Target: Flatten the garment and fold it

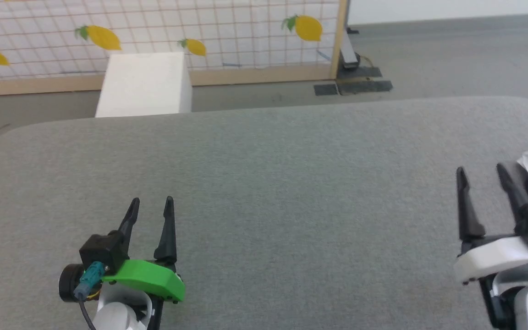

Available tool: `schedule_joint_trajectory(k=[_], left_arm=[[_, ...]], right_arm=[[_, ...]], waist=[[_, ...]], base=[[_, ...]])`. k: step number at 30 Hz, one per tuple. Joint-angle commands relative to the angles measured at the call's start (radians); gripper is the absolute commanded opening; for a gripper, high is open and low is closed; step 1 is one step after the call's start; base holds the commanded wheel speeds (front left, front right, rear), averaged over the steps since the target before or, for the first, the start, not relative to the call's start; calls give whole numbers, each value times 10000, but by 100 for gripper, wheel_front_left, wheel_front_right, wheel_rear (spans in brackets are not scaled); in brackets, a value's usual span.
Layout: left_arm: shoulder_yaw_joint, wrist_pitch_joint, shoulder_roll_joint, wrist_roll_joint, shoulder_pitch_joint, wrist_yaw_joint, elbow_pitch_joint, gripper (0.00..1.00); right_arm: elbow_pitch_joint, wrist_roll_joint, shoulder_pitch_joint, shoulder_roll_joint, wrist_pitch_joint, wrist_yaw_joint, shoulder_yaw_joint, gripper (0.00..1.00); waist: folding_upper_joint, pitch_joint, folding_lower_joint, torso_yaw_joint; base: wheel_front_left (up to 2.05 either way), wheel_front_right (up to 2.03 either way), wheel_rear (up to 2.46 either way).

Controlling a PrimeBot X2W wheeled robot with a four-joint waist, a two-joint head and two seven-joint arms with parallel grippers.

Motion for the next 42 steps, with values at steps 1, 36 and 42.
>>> schedule_joint_trajectory(k=[1,36,42], left_arm=[[-29,-35,-83,1,128,35,69,100],[-60,17,-246,91,562,68,155,0],[-53,58,-247,125,570,81,117,0]], right_arm=[[-58,6,253,121,-109,-19,104,100],[270,660,1632,382,-368,0,745,0],[261,648,1620,382,-345,0,752,0]], waist=[[0,-491,1,548],[0,-752,1,774],[0,-743,1,766]], base=[[0,0,0],[0,0,0],[0,0,0]])
